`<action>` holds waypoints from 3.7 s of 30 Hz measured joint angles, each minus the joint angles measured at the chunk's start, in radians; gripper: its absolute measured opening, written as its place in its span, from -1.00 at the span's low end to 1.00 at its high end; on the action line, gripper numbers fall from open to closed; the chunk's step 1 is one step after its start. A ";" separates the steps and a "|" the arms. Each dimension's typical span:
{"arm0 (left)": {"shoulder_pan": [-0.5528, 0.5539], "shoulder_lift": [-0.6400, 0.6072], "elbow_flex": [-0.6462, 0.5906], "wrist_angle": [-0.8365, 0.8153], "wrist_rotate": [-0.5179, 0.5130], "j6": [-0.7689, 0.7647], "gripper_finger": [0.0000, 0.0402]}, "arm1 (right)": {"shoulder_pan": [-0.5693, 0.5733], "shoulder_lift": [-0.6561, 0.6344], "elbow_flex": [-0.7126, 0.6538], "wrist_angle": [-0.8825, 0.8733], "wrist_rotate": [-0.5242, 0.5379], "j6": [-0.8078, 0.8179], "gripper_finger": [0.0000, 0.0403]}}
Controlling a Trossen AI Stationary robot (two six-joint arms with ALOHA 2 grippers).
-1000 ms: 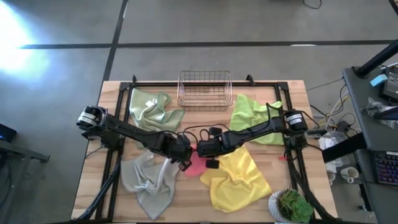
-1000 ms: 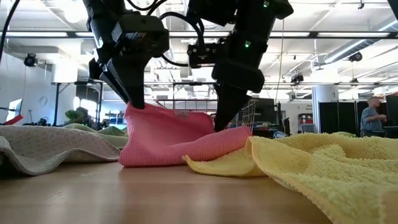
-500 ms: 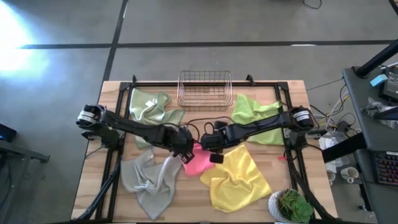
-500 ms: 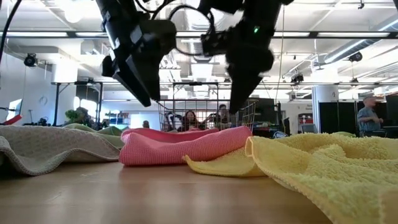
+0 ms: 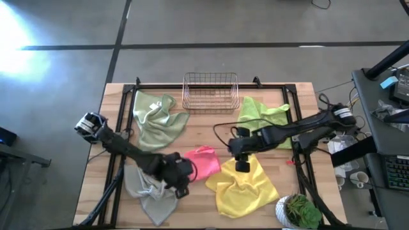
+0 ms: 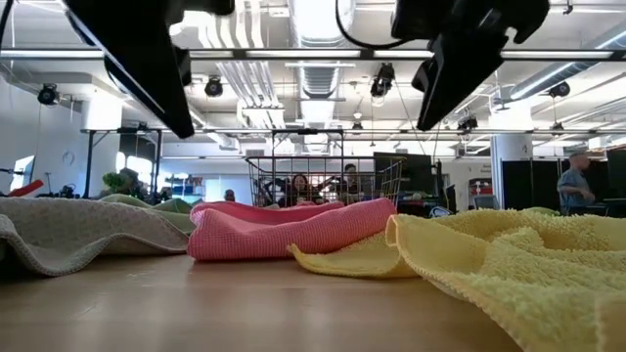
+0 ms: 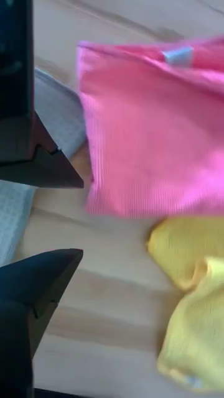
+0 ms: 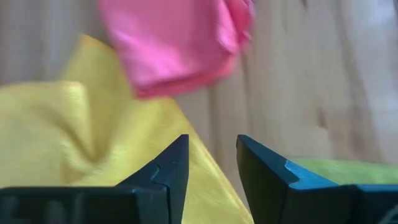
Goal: Fold microfiber towels
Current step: Put the folded pink microfiber cloth into the wire basket
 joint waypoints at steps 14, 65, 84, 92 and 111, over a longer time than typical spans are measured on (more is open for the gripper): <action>-0.019 0.176 0.019 0.107 -0.031 0.082 -0.24 | 0.030 -0.037 -0.145 0.222 -0.050 0.012 -0.34; 0.069 0.251 0.010 0.163 -0.075 0.023 -0.99 | 0.030 0.261 -0.134 0.574 -0.178 -0.404 -0.40; 0.158 0.194 0.013 0.162 0.073 -0.060 -1.00 | 0.030 0.304 -0.133 0.553 -0.064 -0.421 -0.40; 0.185 0.152 0.009 0.161 0.080 -0.083 -1.00 | 0.030 0.333 -0.133 0.530 -0.018 -0.403 -0.40; 0.201 0.150 0.008 0.159 0.093 -0.069 -1.00 | 0.027 0.264 -0.133 0.489 -0.073 -0.253 -0.95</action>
